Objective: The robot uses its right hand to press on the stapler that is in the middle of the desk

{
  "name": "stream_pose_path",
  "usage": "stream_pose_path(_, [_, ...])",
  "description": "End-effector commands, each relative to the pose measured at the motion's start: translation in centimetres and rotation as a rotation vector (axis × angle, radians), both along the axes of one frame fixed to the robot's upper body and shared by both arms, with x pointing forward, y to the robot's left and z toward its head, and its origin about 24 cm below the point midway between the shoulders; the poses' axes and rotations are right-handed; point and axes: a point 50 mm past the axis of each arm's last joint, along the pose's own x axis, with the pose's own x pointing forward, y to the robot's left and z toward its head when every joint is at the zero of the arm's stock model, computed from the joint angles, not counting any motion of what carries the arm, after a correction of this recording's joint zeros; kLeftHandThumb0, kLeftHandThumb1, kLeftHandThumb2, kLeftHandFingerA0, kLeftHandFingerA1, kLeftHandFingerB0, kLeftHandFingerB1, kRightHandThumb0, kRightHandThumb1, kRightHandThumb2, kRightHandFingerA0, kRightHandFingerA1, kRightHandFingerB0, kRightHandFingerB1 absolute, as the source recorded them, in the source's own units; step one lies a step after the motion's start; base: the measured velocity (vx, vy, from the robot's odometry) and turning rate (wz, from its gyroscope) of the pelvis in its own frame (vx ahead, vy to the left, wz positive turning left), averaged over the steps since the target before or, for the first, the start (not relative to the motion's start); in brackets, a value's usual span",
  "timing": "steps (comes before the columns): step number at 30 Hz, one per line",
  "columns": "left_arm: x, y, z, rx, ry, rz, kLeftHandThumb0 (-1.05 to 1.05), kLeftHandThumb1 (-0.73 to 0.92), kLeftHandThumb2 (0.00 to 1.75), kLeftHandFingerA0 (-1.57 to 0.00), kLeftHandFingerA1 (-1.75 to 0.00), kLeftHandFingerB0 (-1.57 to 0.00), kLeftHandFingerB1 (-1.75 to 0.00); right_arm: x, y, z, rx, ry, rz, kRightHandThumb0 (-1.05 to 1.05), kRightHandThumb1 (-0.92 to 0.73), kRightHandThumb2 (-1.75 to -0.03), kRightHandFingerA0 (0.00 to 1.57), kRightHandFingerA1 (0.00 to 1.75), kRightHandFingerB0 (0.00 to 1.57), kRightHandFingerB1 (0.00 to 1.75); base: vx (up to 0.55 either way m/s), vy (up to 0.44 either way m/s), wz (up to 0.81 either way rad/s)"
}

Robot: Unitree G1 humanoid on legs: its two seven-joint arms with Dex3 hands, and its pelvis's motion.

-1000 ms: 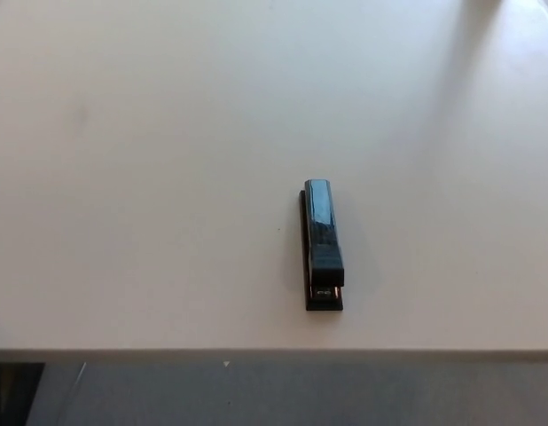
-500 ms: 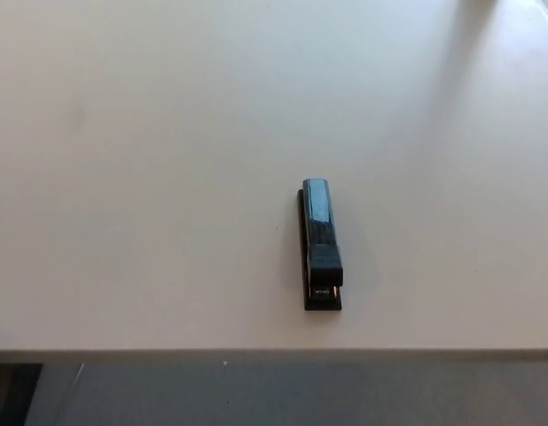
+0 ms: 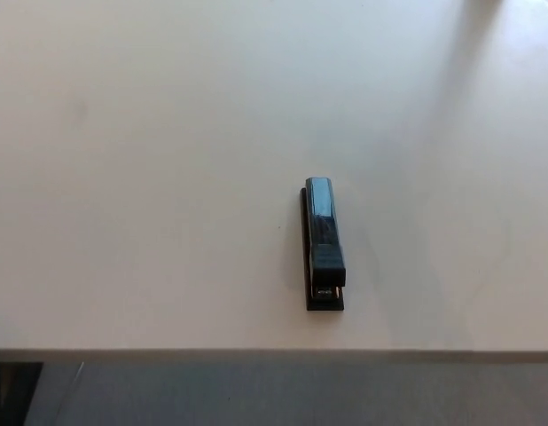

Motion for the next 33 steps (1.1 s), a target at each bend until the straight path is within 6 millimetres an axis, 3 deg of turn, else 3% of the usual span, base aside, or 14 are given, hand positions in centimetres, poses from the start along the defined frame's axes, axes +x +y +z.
stream_pose_path(1, [0.0, 1.2, 0.9, 0.045, -0.018, -0.005, -0.54, 0.84, 1.09, 0.0, -0.43, -0.03, -0.32, 2.9, 9.5, -0.7, -0.101, 0.141, 0.293, -0.1, -0.65, -0.92, 1.24, 1.12, 0.86, 1.05, 0.0, 0.0, 0.0])
stream_pose_path(2, [0.0, 1.2, 0.9, 0.045, -0.018, -0.005, -0.54, 0.84, 1.09, 0.0, -0.43, -0.03, -0.32, 2.9, 9.6, -0.7, -0.1, 0.142, 0.297, -0.1, -0.65, -0.92, 1.24, 1.12, 0.86, 1.05, 0.0, 0.0, 0.0])
stream_pose_path(3, [0.0, 1.2, 0.8, 0.054, -0.013, -0.007, -0.53, 0.84, 1.08, 0.0, -0.43, -0.03, -0.32, 3.2, 11.2, -1.5, -0.119, 0.194, 0.291, -0.16, -0.73, -0.71, 1.25, 1.13, 0.82, 1.11, 0.0, 0.0, 0.0])
stream_pose_path(4, [0.0, 1.2, 0.8, 0.053, -0.013, -0.009, -0.51, 0.92, 0.93, -0.1, -0.43, 0.0, -0.23, 3.3, 12.1, -1.9, -0.12, 0.221, 0.311, -0.13, -0.72, -0.74, 1.25, 1.14, 0.82, 1.12, 0.0, 0.0, 0.0])
stream_pose_path(6, [-0.1, 1.2, 0.8, 0.052, -0.01, -0.009, -0.51, 0.92, 0.93, -0.1, -0.43, 0.0, -0.24, 3.4, 12.7, -2.4, -0.124, 0.234, 0.318, -0.11, -0.68, -0.87, 1.22, 1.16, 0.81, 1.13, 0.0, 0.0, 0.0])
stream_pose_path(7, [-0.1, 1.1, 0.8, 0.045, -0.013, -0.009, -0.53, 0.92, 0.92, -0.1, -0.38, 0.0, -0.22, 3.6, 13.4, -3.1, -0.129, 0.255, 0.324, -0.14, -0.77, -0.7, 1.2, 1.25, 0.78, 1.1, -0.01, -0.011, 0.07])
stream_pose_path(9, [-0.2, 1.2, 0.8, 0.043, -0.016, -0.008, -0.52, 0.92, 0.94, -0.1, -0.39, 0.0, -0.22, 3.9, 14.4, -4.1, -0.148, 0.3, 0.324, -0.17, -0.81, -0.64, 1.19, 1.31, 0.68, 1.16, 0.0, 0.0, 0.0])
stream_pose_path(10, [-0.2, 1.1, 0.9, 0.042, -0.023, -0.014, -0.53, 0.92, 0.94, -0.1, -0.4, 0.0, -0.22, 4.2, 15.0, -5.3, -0.139, 0.329, 0.352, -0.11, -0.73, -0.82, 1.21, 1.24, 0.76, 1.12, 0.0, 0.0, 0.0])
stream_pose_path(12, [-0.2, 1.2, 0.8, 0.028, -0.024, -0.005, -0.52, 0.92, 0.93, -0.1, -0.4, 0.0, -0.22, 4.7, 16.1, -7.6, -0.11, 0.385, 0.386, -0.11, -0.73, -0.81, 1.2, 1.24, 0.82, 1.13, 0.0, 0.0, 0.0])
stream_pose_path(19, [-0.1, 1.0, 0.9, 0.021, -0.035, -0.007, -0.52, 0.92, 0.93, -0.09, -0.38, 0.0, -0.22, 5.1, 17.3, -12.3, -0.112, 0.535, 0.376, -0.11, -0.69, -0.88, 1.19, 1.21, 0.82, 1.09, 0.0, 0.0, 0.0])
stream_pose_path(21, [-0.1, 1.0, 0.8, 0.017, -0.038, -0.005, -0.5, 0.92, 0.94, -0.1, -0.4, 0.0, -0.23, 5.2, 17.5, -13.8, -0.105, 0.572, 0.367, -0.17, -0.78, -0.71, 1.2, 1.29, 0.77, 1.06, 0.0, 0.0, 0.0])
stream_pose_path(24, [-0.2, 1.1, 0.9, 0.035, -0.034, -0.017, -0.51, 0.92, 0.92, -0.09, -0.43, 0.0, -0.24, 5.2, 17.2, -15.8, -0.07, 0.608, 0.374, -0.12, -0.69, -0.86, 1.2, 1.21, 0.81, 1.14, 0.0, 0.0, 0.0])
stream_pose_path(26, [-0.2, 1.1, 0.9, 0.032, -0.033, -0.018, -0.52, 0.92, 0.95, -0.1, -0.42, 0.0, -0.22, 5.3, 17.0, -17.1, -0.08, 0.671, 0.344, -0.16, -0.77, -0.71, 1.19, 1.17, 0.79, 1.1, 0.0, 0.0, 0.0])
stream_pose_path(33, [-0.1, 1.2, 1.0, 0.037, -0.031, -0.025, -0.5, 0.92, 0.96, -0.09, -0.39, 0.0, -0.24, 4.6, 16.8, -20.9, -0.029, 0.781, 0.337, -0.18, -0.76, -0.69, 1.23, 1.26, 0.83, 1.04, 0.0, 0.0, 0.0])
